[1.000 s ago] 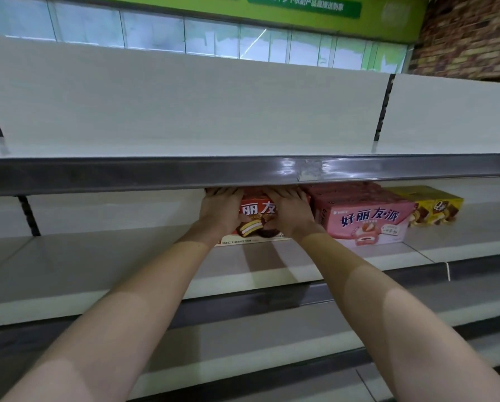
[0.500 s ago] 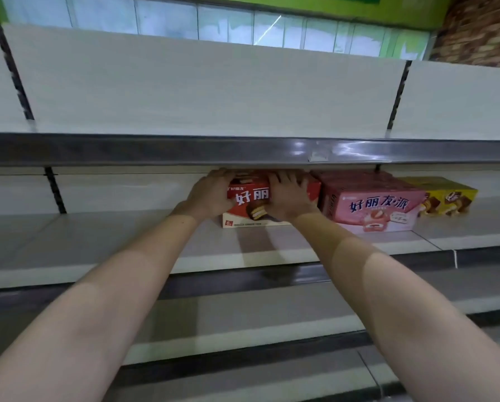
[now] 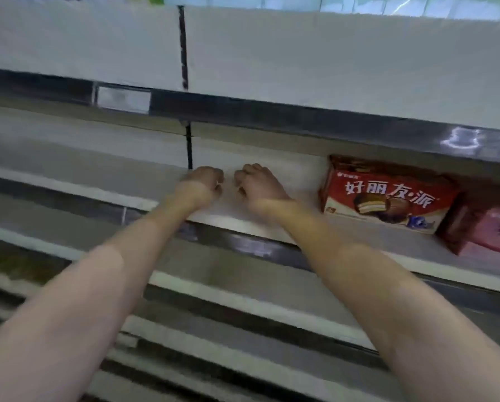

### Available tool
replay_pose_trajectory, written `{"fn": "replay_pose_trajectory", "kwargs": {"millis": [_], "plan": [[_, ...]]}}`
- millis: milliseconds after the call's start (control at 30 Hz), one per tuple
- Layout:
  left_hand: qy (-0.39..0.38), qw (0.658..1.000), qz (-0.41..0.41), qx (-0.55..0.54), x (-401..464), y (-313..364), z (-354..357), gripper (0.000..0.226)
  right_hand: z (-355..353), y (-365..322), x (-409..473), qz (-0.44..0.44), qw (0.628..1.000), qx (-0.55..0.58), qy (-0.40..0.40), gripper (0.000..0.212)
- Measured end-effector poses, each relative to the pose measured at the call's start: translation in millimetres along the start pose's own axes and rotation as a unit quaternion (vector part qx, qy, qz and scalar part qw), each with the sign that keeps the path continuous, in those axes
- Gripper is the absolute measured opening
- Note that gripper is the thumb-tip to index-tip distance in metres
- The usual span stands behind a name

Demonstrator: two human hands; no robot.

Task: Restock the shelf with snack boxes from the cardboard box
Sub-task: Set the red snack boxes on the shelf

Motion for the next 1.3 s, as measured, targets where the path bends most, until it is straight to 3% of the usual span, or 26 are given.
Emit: {"fn": "replay_pose_trajectory", "kwargs": {"millis": [167, 300, 500, 600, 767, 900, 1100, 1167, 1300], "plan": [[0.091, 0.993, -0.075, 0.0, -69, -105, -47, 0.02, 16, -104, 59, -0.047, 0.982, 0.183, 0.012, 0.006], [0.159, 0.967, -0.197, 0.031, -151, -191, -88, 0.023, 26, -224, 84, -0.17, 0.962, 0.214, 0.01, 0.006], [0.095, 0.924, -0.369, 0.043, -305, -292, -78, 0.017, 73, -371, 52, -0.314, 0.913, 0.257, -0.036, 0.008], [0.068, 0.882, -0.467, 0.026, -387, -317, -51, 0.015, 109, -436, 25, -0.378, 0.877, 0.285, -0.085, 0.005], [0.06, 0.785, -0.616, 0.021, -523, -310, -8, 0.018, 145, -533, -46, -0.479, 0.807, 0.291, -0.184, 0.011], [0.103, 0.696, -0.711, 0.0, -636, -253, 14, 0.011, 156, -592, -135, -0.534, 0.723, 0.343, -0.273, 0.012], [0.165, 0.504, -0.848, 0.002, -773, -101, 32, 0.013, 134, -643, -302, -0.665, 0.562, 0.361, -0.335, 0.008], [0.205, 0.428, -0.88, 0.009, -801, -42, 32, 0.013, 116, -645, -359, -0.705, 0.495, 0.356, -0.362, 0.009], [0.24, 0.317, -0.916, 0.053, -830, 68, 37, 0.018, 78, -627, -459, -0.781, 0.385, 0.325, -0.37, 0.013]]}}
Point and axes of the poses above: each hand's wrist, its own x-axis towards the middle knuckle, its own z-axis out of the palm, y = z × x, the point moved 9 cm from there along x, towards the middle knuckle, and after that the axes turned 2 degrees about x, right-handed, at the moved point
